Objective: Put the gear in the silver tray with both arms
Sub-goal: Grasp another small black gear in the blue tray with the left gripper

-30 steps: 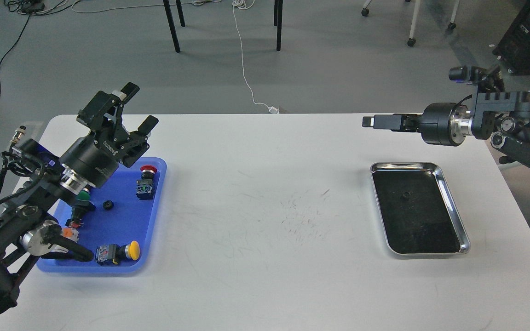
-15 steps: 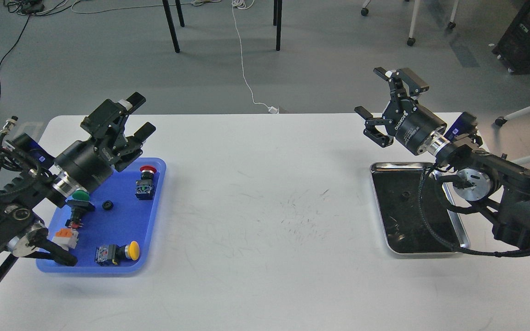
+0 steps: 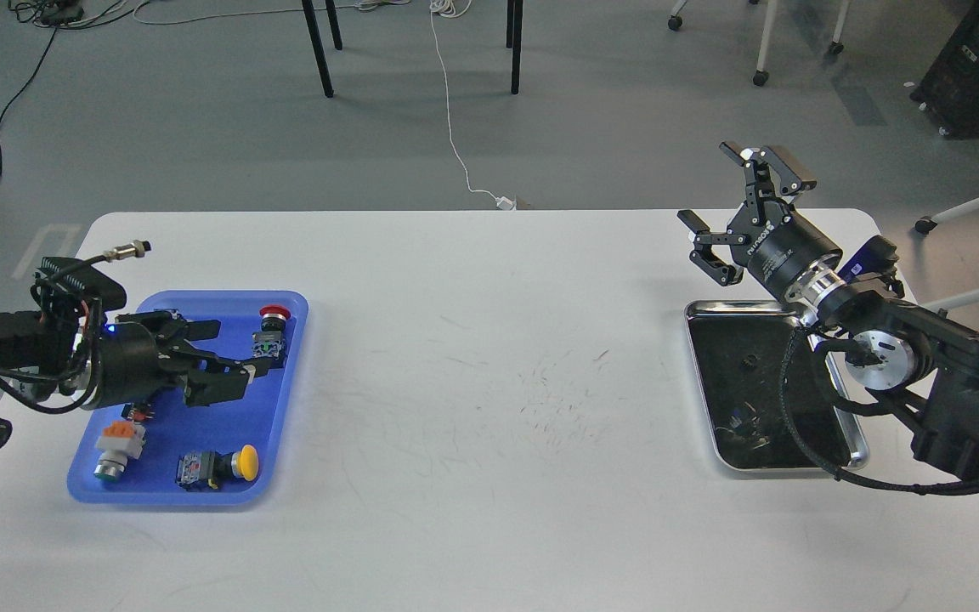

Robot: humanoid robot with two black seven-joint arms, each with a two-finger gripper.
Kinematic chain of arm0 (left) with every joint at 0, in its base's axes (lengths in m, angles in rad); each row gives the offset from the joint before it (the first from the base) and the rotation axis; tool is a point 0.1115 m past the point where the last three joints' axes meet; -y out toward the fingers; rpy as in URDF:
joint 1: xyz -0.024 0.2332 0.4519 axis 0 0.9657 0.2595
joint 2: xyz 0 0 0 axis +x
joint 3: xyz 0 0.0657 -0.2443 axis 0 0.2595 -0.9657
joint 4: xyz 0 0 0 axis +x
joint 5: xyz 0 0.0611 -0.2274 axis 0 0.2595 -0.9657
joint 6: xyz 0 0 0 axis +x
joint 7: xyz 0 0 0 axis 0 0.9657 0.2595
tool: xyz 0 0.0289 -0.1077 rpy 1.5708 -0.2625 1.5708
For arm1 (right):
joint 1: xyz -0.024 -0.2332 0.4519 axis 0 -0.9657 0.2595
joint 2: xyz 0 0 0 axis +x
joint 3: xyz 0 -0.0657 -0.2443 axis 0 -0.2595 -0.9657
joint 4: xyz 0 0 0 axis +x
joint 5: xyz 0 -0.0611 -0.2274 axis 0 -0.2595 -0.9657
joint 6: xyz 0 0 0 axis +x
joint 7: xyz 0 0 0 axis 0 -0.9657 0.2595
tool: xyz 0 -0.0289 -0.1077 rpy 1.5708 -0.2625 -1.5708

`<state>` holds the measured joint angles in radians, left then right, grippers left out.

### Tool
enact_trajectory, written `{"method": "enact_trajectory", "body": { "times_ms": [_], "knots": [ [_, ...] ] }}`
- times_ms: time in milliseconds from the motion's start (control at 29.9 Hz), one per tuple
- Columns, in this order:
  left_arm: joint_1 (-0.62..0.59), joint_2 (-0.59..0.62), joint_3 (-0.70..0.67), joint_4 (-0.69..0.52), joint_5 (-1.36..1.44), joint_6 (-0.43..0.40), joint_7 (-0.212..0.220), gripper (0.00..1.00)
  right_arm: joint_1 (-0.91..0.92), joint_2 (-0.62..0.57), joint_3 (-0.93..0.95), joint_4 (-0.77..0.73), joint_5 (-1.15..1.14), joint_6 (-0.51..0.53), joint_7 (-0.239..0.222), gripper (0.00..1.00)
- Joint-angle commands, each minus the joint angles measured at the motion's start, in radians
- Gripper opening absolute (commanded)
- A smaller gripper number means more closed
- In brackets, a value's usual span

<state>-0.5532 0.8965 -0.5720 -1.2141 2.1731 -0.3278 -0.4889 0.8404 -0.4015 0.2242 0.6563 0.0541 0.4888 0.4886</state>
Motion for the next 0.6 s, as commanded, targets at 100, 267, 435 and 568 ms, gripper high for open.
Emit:
{"method": "enact_trajectory", "body": {
  "times_ms": [100, 267, 435, 568],
  "knots": [
    [-0.160, -0.039, 0.219, 0.111, 0.009, 0.015, 0.000, 0.95, -0.001, 0.000, 0.000, -0.001, -0.003, 0.000, 0.000, 0.98],
    [-0.157, -0.071, 0.235, 0.183, 0.009, 0.015, 0.000, 0.89, -0.001, 0.000, 0.000, -0.001, -0.003, 0.000, 0.000, 0.98],
    [-0.154, -0.080, 0.253, 0.199, 0.009, 0.015, 0.000, 0.77, 0.000, -0.005, 0.000, -0.001, -0.003, 0.000, 0.000, 0.98],
    [-0.154, -0.100, 0.258, 0.231, 0.009, 0.016, 0.000, 0.71, 0.000, -0.002, 0.000, -0.003, -0.007, 0.000, 0.000, 0.98]
  ]
}}
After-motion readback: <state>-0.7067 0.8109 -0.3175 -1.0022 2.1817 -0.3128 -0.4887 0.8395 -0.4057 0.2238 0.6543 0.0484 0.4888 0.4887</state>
